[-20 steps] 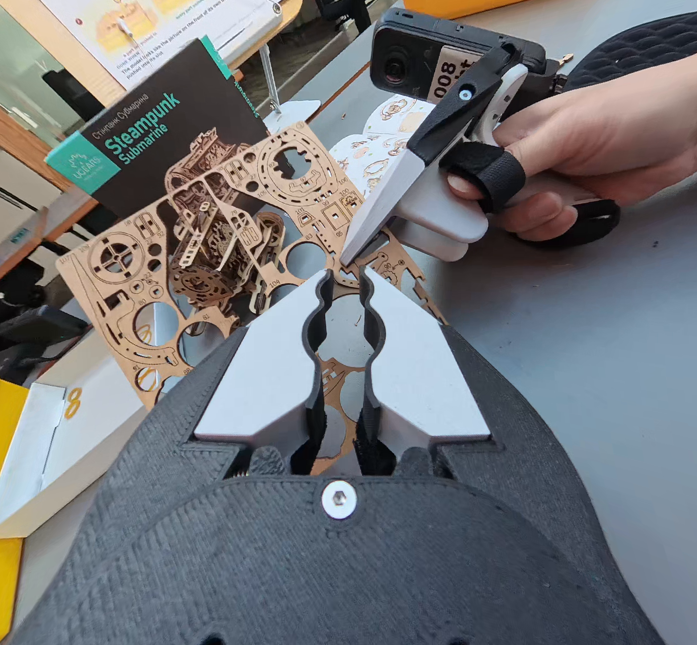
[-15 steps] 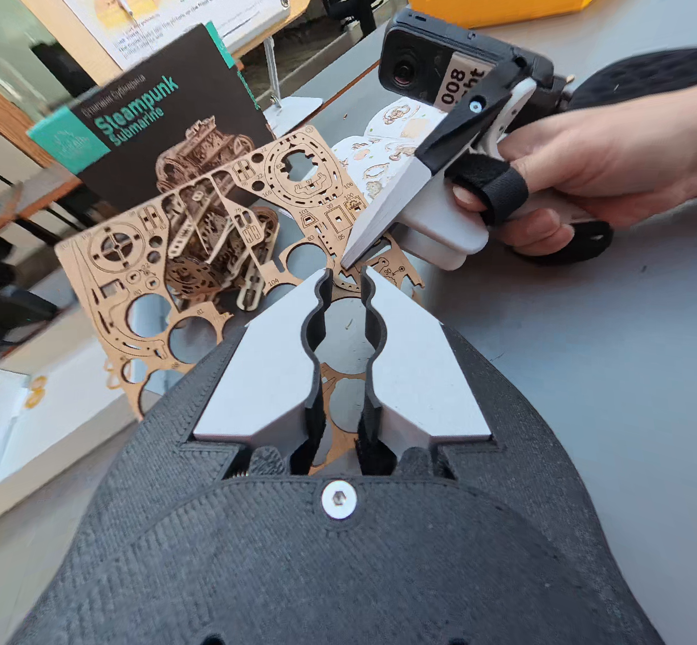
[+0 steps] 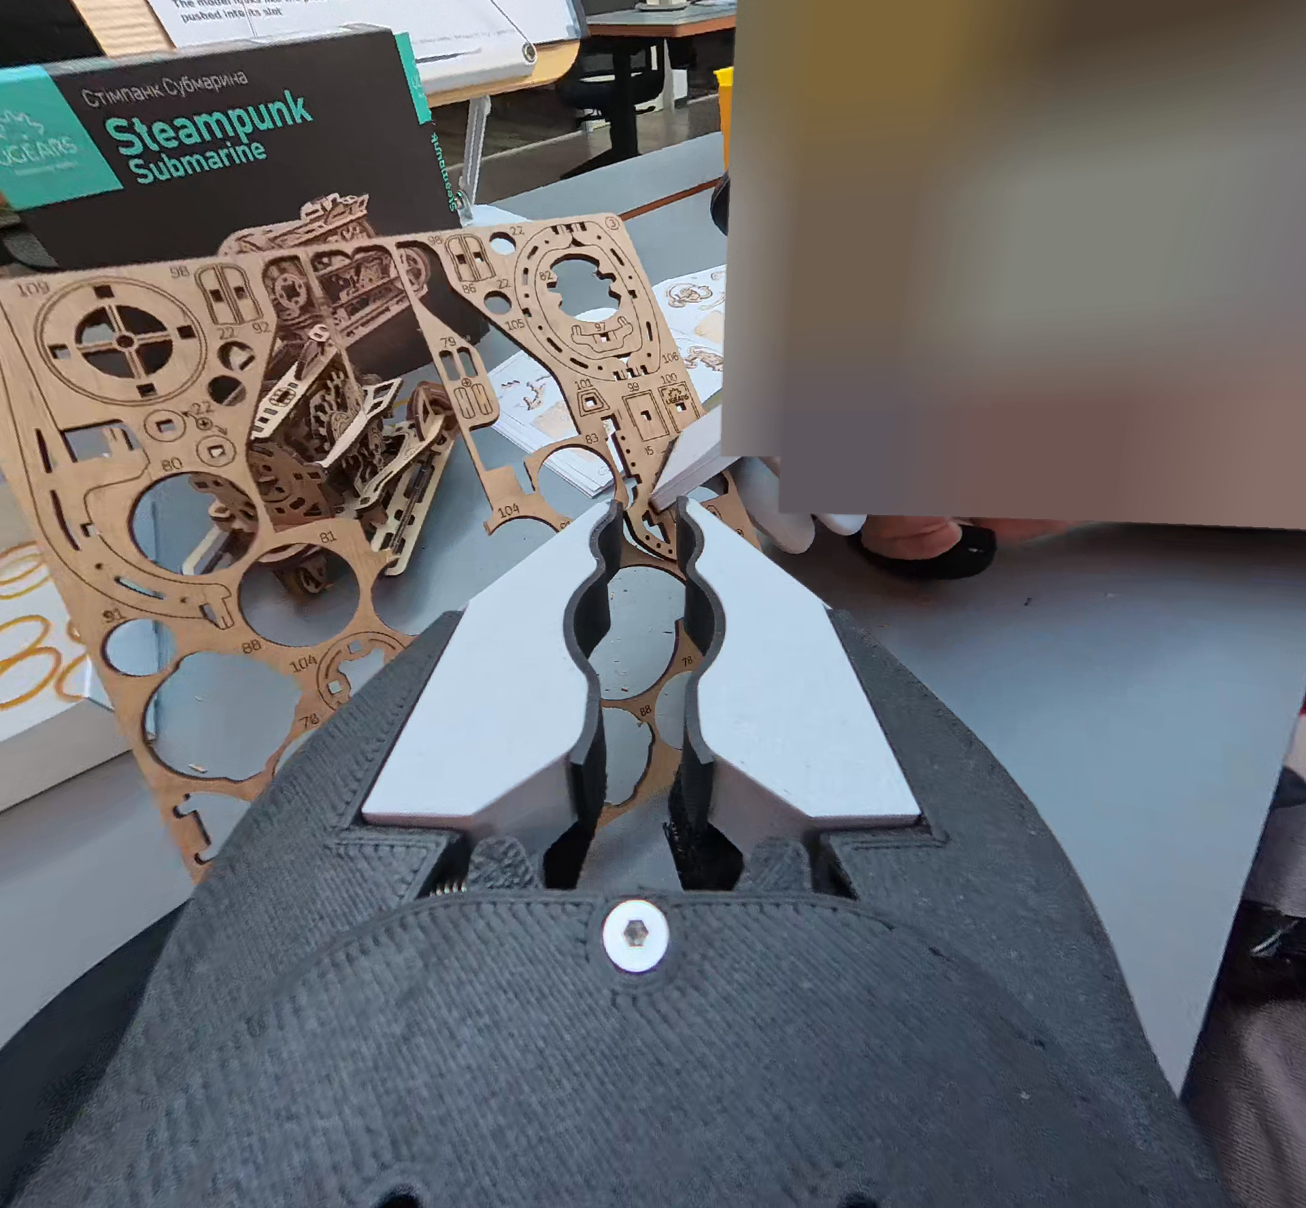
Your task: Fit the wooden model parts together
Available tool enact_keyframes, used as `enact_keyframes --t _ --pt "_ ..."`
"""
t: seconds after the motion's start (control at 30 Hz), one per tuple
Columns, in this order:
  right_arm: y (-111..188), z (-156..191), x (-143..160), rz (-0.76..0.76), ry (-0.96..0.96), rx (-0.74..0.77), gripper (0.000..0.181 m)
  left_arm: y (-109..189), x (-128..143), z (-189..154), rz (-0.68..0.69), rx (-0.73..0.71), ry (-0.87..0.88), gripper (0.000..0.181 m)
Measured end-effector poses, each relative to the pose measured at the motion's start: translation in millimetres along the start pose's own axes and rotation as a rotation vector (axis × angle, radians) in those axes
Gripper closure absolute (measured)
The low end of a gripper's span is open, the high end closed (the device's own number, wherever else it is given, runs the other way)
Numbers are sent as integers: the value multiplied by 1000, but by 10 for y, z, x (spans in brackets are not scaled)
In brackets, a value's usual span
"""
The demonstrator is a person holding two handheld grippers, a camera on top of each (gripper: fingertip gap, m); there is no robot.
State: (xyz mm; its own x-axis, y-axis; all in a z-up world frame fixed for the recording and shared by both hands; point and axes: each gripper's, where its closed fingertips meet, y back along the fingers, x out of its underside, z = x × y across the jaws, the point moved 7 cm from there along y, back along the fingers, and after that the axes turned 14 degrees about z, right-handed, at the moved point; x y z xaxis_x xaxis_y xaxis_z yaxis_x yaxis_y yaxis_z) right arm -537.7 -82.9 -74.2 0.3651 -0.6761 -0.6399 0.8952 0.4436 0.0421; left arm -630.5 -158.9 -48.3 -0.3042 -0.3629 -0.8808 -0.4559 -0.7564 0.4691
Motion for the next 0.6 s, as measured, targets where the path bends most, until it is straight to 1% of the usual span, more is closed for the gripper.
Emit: enact_keyframes --t 0.2,0.33,0.37,0.47,0.53,0.6 --pt "7 25 -15 -10 38 -14 180 24 -29 55 -27 122 152 169" --pt "11 25 -24 -22 41 -29 180 25 -36 59 -48 151 161 166" --pt "11 17 -23 -21 32 -32 181 23 -33 60 -45 151 164 167" --pt "3 43 -21 -19 51 -55 180 45 -36 111 -62 190 227 180" --pt "-9 3 -15 -10 14 -60 181 29 -2 140 -46 212 259 180" --pt "-18 -51 -12 9 -66 -93 181 11 36 155 -33 230 285 181"
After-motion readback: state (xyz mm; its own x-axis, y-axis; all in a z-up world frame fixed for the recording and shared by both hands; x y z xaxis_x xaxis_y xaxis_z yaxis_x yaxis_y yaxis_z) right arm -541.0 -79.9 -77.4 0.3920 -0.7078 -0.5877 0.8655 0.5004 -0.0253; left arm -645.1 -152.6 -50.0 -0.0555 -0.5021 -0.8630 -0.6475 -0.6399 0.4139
